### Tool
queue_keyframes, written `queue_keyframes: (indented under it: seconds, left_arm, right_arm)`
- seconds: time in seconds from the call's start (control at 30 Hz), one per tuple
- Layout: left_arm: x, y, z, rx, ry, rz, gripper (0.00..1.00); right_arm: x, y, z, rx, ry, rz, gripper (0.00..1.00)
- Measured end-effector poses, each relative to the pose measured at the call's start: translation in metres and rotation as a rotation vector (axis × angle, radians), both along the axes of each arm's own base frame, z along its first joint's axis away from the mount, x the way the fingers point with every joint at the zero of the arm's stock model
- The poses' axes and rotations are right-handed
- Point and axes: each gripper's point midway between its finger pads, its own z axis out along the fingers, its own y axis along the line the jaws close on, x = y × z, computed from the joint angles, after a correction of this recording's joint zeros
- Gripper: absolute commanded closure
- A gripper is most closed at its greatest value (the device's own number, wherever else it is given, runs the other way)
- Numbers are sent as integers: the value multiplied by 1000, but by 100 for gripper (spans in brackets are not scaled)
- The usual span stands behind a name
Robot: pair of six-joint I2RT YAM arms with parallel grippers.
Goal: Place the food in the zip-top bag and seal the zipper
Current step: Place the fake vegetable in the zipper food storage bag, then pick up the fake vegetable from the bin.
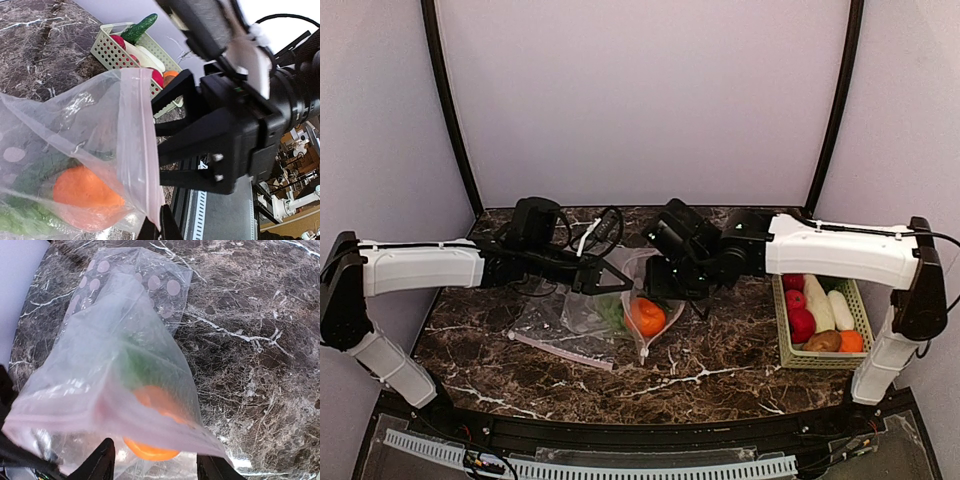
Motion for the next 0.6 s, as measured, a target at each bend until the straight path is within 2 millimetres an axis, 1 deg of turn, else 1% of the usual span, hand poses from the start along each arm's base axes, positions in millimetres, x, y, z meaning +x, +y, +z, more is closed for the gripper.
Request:
queue_keyframes:
  seconds: [0.07, 0.13, 0.2, 0.3, 0.4, 0.47, 0.53, 0.6]
  left_arm:
    - [5, 3, -4, 16, 3, 22, 99]
    - [9, 6, -6, 29, 4, 42, 99]
    - [14, 9, -9, 41, 6, 64, 99]
    - [20, 12, -15, 59, 15, 88, 99]
    - [25, 16, -20, 75, 24, 109, 99]
    - [27, 17, -21, 80, 27, 117, 99]
    - [28, 19, -23, 85, 30, 123, 99]
    - [29, 20, -24, 89, 30, 129, 99]
  right_arm:
    - [-4, -3, 10, 22, -12, 25, 43]
    - [-9, -6, 20, 46, -22, 51, 38]
    - [-14, -8, 34, 79, -39, 91, 37]
    - [-22, -14, 52, 125, -62, 129, 31]
    - [-29, -27, 64, 148, -89, 148, 26]
    - [-32, -39, 70, 152, -106, 143, 26]
    - [-32, -52, 72, 146, -112, 120, 26]
    - [-27, -68, 71, 128, -109, 82, 25]
